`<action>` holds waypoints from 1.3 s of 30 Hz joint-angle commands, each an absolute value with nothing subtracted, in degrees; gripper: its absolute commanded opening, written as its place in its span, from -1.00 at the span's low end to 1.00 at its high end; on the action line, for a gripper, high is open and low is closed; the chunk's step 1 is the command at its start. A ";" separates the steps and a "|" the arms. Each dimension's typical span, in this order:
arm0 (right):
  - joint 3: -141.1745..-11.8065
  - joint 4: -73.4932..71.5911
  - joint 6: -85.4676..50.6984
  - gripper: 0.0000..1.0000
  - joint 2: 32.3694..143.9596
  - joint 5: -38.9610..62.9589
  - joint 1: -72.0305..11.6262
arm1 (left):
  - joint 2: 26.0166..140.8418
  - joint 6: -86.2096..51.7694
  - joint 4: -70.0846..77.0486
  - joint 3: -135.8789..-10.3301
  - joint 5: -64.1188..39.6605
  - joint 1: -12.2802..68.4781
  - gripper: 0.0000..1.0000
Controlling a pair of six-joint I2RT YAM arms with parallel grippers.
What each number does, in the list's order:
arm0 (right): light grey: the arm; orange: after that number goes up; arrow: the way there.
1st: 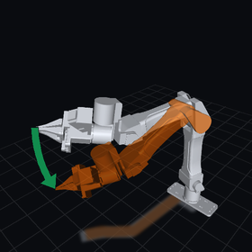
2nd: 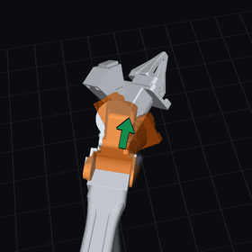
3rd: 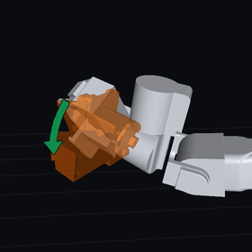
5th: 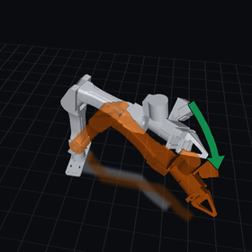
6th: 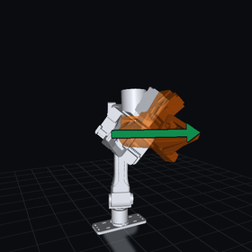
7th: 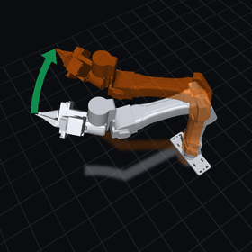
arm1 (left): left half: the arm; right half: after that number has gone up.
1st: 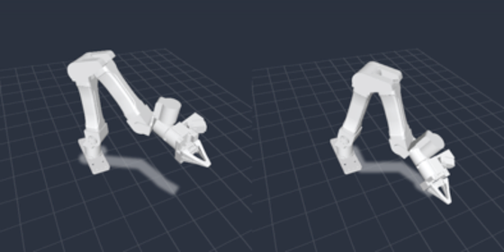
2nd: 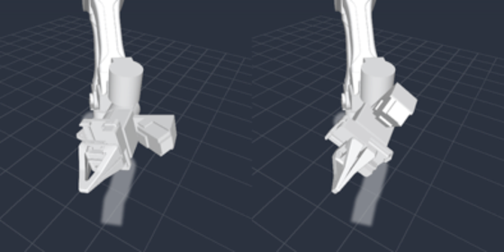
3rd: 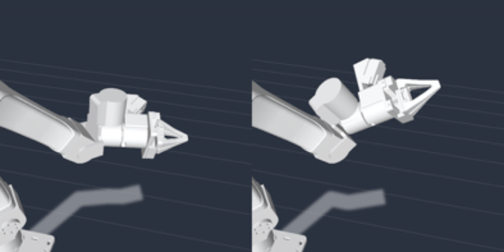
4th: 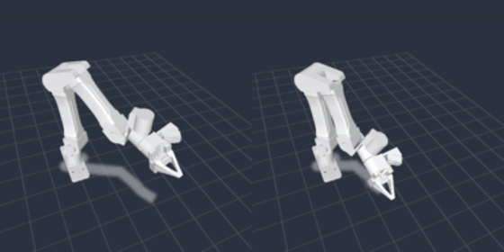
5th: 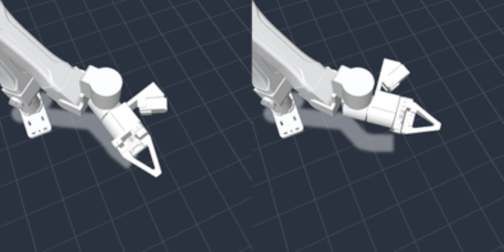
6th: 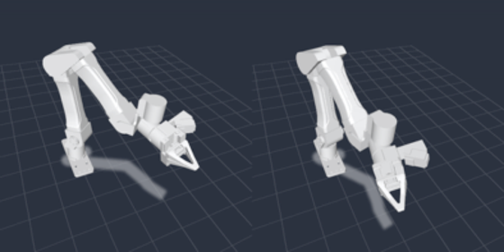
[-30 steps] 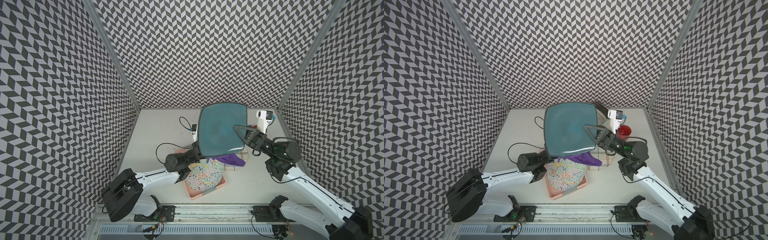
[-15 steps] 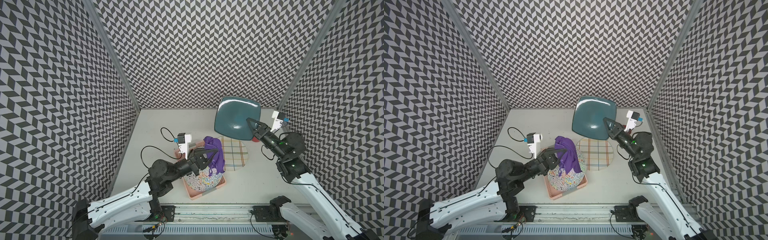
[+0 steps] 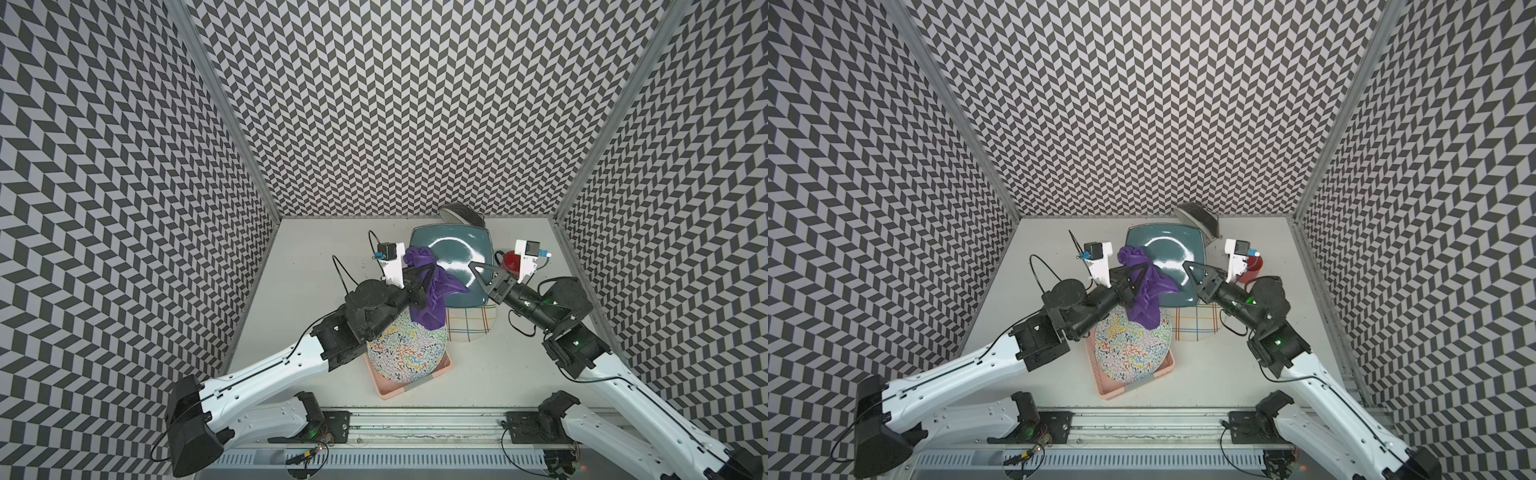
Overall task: Wipe the wet plate dry
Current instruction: Wipe the plate with towel.
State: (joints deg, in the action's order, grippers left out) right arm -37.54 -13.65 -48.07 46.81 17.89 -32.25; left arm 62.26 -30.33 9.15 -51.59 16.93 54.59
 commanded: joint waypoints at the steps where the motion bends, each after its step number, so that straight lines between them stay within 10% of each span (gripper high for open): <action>1: -37.19 -29.80 -46.23 -1.00 42.90 19.92 -40.57 | 63.26 -25.13 6.00 -52.07 20.34 52.04 -1.00; 17: -41.54 -27.22 -44.30 -1.00 37.62 9.99 -41.95 | 68.59 -17.21 7.09 -52.59 0.01 59.41 -1.00; 24: -41.93 -28.24 -45.38 -1.00 37.86 20.69 -42.22 | 60.91 -24.41 6.68 -48.84 -2.04 44.92 -1.00; 32: -37.37 -33.87 -44.22 -1.00 37.05 11.37 -47.42 | 75.03 -14.71 1.91 -60.85 3.54 60.64 -1.00; 39: -46.44 -20.53 -40.73 -1.00 36.80 4.93 -42.75 | 65.66 -21.85 9.54 -53.81 -2.72 57.04 -1.00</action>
State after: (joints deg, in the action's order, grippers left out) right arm -36.99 -2.72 -42.37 40.32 6.13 -44.47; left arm 69.36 -18.98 13.10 -56.18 0.01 59.64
